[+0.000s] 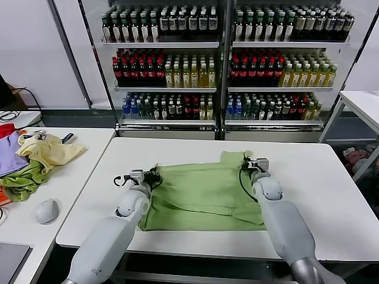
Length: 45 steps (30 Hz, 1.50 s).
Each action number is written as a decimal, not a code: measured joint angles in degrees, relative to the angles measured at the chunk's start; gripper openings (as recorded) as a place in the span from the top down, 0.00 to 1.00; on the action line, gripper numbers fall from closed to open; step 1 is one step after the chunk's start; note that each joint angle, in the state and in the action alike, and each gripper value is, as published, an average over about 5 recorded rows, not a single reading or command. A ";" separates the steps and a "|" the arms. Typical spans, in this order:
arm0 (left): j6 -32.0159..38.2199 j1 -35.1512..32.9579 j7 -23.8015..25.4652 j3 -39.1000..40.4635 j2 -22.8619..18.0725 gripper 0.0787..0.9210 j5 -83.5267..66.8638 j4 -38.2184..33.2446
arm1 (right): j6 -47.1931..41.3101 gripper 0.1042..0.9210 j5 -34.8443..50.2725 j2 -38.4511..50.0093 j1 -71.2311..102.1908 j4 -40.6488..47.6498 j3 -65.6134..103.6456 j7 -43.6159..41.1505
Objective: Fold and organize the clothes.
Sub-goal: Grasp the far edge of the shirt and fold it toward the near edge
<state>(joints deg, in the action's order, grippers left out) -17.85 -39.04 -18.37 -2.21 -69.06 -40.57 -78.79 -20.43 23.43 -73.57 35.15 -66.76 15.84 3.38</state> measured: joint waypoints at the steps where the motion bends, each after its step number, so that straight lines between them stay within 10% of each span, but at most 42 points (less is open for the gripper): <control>1: 0.56 -0.51 0.19 -0.24 0.29 0.99 -0.16 -1.02 | 0.11 0.98 0.39 0.37 0.83 -1.62 0.32 0.04; 19: 3.11 -13.69 0.48 -4.05 5.09 0.99 -0.98 -19.98 | 0.41 0.98 0.99 3.43 20.23 -29.76 8.39 1.15; 36: -1.74 -20.90 1.11 -5.66 7.41 0.99 2.71 -24.93 | -2.72 0.98 -3.09 1.62 32.97 -38.72 14.20 2.97; 45: -3.74 -23.46 0.89 -7.44 6.73 0.75 6.31 -27.44 | -3.40 0.71 -6.38 0.94 36.28 -41.92 14.93 1.85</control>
<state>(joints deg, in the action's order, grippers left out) -21.58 -62.50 -17.48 -9.66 -62.33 -34.25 -106.23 -23.83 17.05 -72.63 71.43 -108.68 30.77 5.23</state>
